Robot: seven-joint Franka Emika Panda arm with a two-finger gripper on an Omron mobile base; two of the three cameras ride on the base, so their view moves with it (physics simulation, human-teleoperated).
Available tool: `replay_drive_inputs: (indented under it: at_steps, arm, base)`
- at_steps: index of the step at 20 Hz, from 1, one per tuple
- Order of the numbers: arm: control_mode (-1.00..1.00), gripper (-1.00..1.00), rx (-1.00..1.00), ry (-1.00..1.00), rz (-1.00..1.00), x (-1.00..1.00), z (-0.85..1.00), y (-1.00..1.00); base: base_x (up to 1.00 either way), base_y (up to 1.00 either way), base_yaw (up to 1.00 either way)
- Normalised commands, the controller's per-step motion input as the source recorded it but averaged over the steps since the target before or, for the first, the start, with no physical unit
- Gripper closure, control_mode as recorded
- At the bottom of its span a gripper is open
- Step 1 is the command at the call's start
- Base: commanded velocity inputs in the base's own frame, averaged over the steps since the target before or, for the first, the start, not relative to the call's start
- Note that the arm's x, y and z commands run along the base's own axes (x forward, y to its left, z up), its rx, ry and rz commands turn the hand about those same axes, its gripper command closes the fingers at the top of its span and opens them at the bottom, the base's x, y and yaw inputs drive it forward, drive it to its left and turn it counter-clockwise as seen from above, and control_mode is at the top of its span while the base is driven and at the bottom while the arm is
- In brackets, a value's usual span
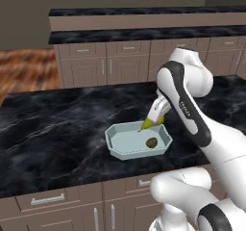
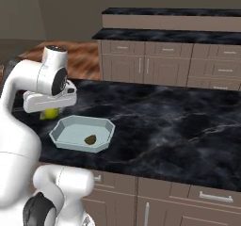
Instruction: Pick the pear and kiwi from the fridge and place them inside the tupperware on the counter.
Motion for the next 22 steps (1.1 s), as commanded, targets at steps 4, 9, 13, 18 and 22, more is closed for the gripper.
replay_drive_inputs:
  at_steps: [4,9,13,18,22]
  arm:
    - [-1.00,1.00,0.00,0.10,0.00,0.66,-0.61,0.00]
    - [-1.00,1.00,-0.01,0.22,0.00,0.76,-0.59,0.00]
    - [-1.00,1.00,-0.11,0.32,0.00,0.81,-0.67,0.00]
    - [-1.00,1.00,-0.14,0.19,0.00,0.68,-0.67,0.03]
    - [-1.00,1.00,-0.05,0.00,0.00,0.41,-0.55,0.04]
  base:
    - [0.00,0.00,0.00]
    - [0.00,0.00,0.00]
    - [0.00,0.00,0.00]
    - [0.00,0.00,0.00]
    - [0.00,0.00,0.00]
